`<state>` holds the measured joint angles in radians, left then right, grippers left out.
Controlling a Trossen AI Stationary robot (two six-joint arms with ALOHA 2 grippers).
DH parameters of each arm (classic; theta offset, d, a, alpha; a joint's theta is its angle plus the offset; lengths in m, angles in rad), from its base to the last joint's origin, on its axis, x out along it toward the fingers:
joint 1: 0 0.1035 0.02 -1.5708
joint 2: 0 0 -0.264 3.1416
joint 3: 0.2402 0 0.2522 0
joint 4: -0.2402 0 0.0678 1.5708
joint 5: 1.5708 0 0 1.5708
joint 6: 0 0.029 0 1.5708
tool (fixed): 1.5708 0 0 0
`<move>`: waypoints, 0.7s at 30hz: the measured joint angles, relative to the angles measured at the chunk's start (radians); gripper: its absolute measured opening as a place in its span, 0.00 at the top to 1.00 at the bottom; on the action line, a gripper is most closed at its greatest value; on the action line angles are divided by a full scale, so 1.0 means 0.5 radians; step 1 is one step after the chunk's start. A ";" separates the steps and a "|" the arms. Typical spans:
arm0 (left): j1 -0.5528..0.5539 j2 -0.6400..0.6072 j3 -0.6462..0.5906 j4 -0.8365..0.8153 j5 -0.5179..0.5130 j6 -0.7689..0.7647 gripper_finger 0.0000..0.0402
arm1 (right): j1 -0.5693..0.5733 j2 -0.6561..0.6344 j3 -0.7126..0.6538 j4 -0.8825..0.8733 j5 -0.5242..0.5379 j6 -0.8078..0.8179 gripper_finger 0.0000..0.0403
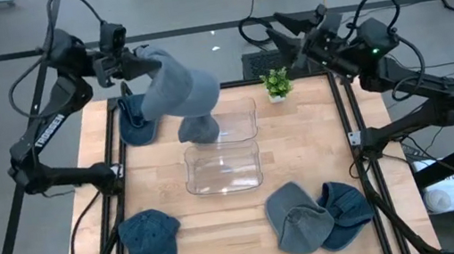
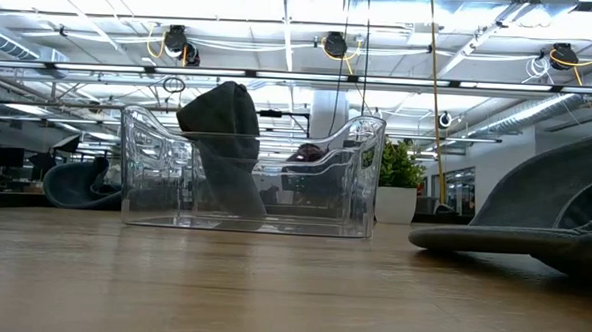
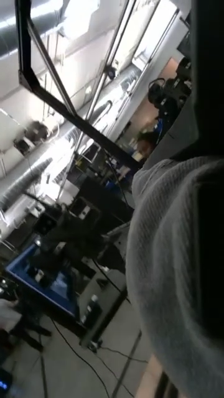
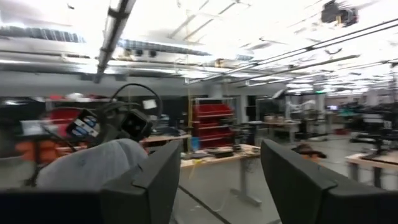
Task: Pick & Place hat
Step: Put the top gray cap into the top transparent bin
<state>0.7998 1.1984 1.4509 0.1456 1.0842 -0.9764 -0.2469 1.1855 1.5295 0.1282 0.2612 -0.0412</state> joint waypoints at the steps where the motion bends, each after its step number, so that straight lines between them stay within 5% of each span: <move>1: 0.024 0.000 0.000 -0.005 0.025 -0.002 0.98 | 0.007 0.007 0.000 0.005 0.030 -0.021 0.49; 6: 0.124 -0.002 0.000 -0.004 0.047 -0.158 0.98 | 0.016 0.041 0.000 -0.016 0.058 -0.134 0.49; 10: 0.154 -0.019 0.000 -0.004 -0.210 -0.176 0.98 | 0.027 0.050 -0.001 -0.013 0.055 -0.165 0.49; 15: 0.186 -0.045 0.080 -0.091 -0.578 0.082 0.98 | 0.029 0.050 -0.001 -0.011 0.052 -0.167 0.49; 21: 0.198 -0.030 0.357 -0.646 -0.829 0.593 0.98 | 0.029 0.041 -0.001 -0.009 0.051 -0.207 0.49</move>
<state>0.8987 1.1834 1.6295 -0.1772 0.6699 -0.6800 -0.2325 1.2060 1.5291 0.1238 0.2867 -0.1447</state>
